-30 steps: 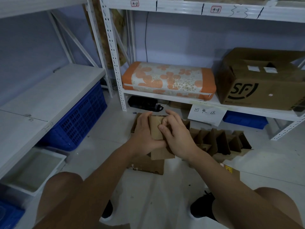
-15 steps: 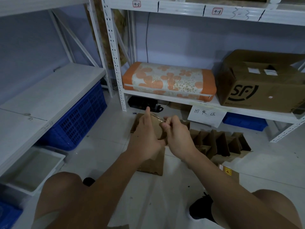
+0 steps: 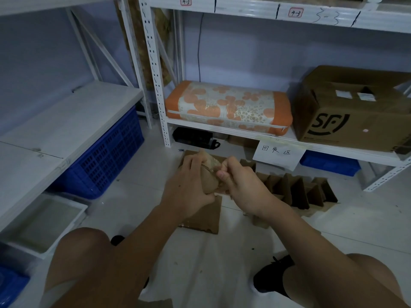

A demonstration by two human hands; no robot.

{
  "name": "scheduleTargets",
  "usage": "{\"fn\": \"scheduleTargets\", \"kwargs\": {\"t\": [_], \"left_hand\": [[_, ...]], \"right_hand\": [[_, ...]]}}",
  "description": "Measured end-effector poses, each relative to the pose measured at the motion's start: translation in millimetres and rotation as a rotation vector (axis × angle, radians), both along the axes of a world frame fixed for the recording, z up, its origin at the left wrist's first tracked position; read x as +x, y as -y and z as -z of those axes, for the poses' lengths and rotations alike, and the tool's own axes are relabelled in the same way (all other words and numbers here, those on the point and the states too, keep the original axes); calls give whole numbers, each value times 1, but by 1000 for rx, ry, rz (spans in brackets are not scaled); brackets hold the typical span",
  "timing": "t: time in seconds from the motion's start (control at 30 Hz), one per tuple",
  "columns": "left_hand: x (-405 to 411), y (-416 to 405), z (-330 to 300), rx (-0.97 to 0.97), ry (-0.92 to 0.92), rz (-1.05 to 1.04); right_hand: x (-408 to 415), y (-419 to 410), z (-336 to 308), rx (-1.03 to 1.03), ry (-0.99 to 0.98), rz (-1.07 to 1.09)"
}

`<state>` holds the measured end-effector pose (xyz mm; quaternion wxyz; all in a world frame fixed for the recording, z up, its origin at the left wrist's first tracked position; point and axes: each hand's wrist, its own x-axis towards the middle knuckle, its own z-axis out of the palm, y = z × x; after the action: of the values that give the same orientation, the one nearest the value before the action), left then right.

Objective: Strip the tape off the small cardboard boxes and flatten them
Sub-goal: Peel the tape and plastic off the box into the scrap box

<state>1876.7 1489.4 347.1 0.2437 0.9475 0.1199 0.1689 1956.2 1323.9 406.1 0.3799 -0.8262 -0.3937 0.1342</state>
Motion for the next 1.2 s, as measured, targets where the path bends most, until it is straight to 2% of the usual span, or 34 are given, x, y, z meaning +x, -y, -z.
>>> {"fn": "scheduleTargets", "kwargs": {"t": [0.1, 0.27, 0.43, 0.53, 0.93, 1.2], "left_hand": [[-1, -3, 2, -106, 8, 15], [1, -9, 0, -163, 51, 81], [0, -12, -1, -103, 66, 147], [-2, -12, -1, -58, 80, 173], [-10, -13, 2, -415, 33, 212], [-9, -9, -2, -525, -8, 273]], "right_hand": [[2, 2, -2, 34, -54, -12], [9, 3, -3, 172, -165, 66], [18, -3, -1, 151, 45, 130], [23, -5, 5, 141, 82, 92], [32, 3, 7, 113, -127, -136], [23, -7, 8, 204, -70, 34]]}}
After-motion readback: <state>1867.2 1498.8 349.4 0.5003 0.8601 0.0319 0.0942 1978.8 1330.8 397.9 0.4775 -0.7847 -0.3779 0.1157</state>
